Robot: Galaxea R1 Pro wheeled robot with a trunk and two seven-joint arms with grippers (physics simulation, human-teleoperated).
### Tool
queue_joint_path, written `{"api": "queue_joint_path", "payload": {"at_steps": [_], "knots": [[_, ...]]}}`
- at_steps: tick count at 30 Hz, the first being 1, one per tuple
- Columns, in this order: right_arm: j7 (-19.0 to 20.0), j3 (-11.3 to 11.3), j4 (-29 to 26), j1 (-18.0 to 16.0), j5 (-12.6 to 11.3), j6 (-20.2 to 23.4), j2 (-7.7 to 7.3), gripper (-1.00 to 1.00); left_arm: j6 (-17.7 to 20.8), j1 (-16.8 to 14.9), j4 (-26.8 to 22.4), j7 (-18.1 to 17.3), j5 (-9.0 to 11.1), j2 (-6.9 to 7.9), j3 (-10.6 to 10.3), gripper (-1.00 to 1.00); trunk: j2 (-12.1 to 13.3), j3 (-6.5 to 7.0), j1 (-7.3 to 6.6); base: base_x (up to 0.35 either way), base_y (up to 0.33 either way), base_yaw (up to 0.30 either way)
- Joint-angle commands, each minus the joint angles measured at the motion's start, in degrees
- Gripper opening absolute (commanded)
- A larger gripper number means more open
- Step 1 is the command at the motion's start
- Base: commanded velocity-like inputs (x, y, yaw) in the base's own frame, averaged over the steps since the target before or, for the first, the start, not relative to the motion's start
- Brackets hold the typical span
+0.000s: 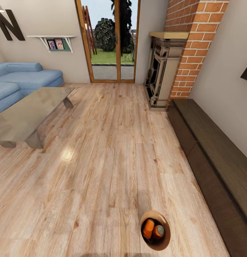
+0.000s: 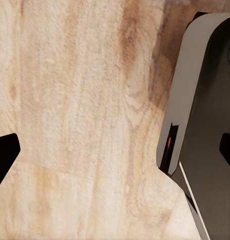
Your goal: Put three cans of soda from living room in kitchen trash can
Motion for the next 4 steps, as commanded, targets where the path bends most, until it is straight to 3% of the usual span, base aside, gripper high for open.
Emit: {"api": "queue_joint_path", "payload": {"at_steps": [1,4], "knots": [[0.00,0.00,0.00,0.00,0.00,0.00,0.00,1.00,0.01,0.00,0.00,0.00,0.00,0.00,0.00,1.00,0.00,0.00,0.00,0.000,0.000,0.000],[0.00,0.00,0.00,0.00,0.00,0.00,0.00,1.00,0.03,0.00,0.00,0.00,0.00,0.00,0.00,1.00,0.00,0.00,0.00,0.000,0.000,0.000]]}}
